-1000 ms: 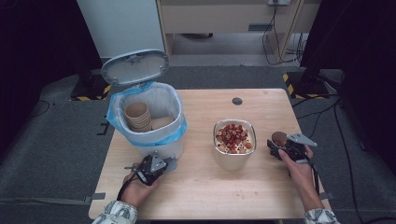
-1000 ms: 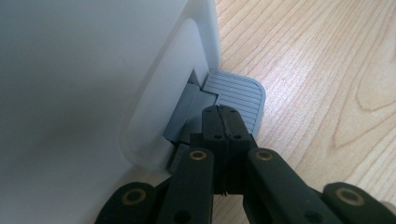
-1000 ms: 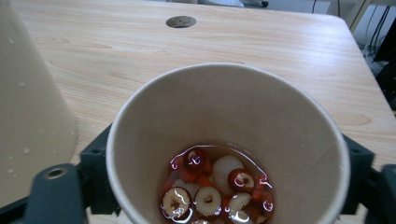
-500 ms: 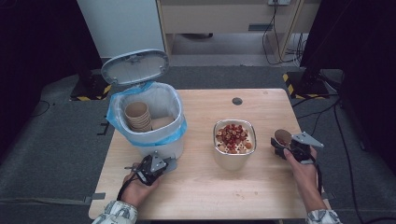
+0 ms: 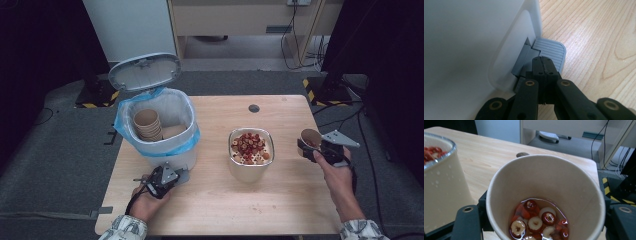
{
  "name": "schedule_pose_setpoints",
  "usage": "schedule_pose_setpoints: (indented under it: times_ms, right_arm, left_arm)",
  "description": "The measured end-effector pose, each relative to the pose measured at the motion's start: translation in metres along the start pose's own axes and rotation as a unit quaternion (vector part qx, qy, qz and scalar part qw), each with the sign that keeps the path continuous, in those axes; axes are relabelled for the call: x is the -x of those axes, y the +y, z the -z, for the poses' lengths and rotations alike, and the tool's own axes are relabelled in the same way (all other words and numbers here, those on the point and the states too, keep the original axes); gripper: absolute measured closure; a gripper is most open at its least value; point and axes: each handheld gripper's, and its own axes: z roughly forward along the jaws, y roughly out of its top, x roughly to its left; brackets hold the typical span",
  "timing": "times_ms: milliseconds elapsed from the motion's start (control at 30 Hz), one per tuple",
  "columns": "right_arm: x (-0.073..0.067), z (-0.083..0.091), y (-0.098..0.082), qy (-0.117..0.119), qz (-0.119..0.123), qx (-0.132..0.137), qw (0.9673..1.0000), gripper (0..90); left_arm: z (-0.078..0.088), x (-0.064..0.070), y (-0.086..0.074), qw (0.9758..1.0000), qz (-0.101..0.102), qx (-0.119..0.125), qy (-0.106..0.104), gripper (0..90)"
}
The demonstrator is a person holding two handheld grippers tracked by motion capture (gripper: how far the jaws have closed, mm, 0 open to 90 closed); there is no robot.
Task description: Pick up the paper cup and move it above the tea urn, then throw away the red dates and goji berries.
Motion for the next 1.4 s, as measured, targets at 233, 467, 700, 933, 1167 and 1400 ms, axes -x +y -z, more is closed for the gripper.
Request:
schedule_pose_setpoints:
  times_ms: [233,467,700,933,1167,1400]
  right_arm:
    - [0.005,0.001,0.023,0.001,0.017,-0.003,0.9999,30.9]
    - [0.005,0.000,0.047,0.002,0.029,-0.002,0.9996,30.9]
    - [0.005,-0.003,0.064,0.004,0.031,0.002,0.9995,30.9]
    - [0.010,-0.006,0.078,0.002,0.031,0.005,0.9995,30.9]
    - [0.012,-0.012,0.091,-0.004,0.039,0.005,0.9992,30.8]
    - [0.010,-0.016,0.101,-0.002,0.053,0.005,0.9986,30.8]
  left_arm:
    - [0.000,0.000,0.000,1.0000,0.001,0.001,-0.001,89.7]
    - [0.000,0.000,0.000,1.0000,0.000,0.000,0.000,89.7]
    - [0.000,0.000,0.000,1.0000,0.000,0.000,-0.001,89.7]
    - [0.000,0.000,0.000,1.0000,0.001,0.000,-0.001,89.7]
    - [0.000,0.000,0.000,1.0000,0.003,0.002,-0.002,89.7]
    - [0.000,0.000,0.000,1.0000,0.001,0.000,-0.001,89.7]
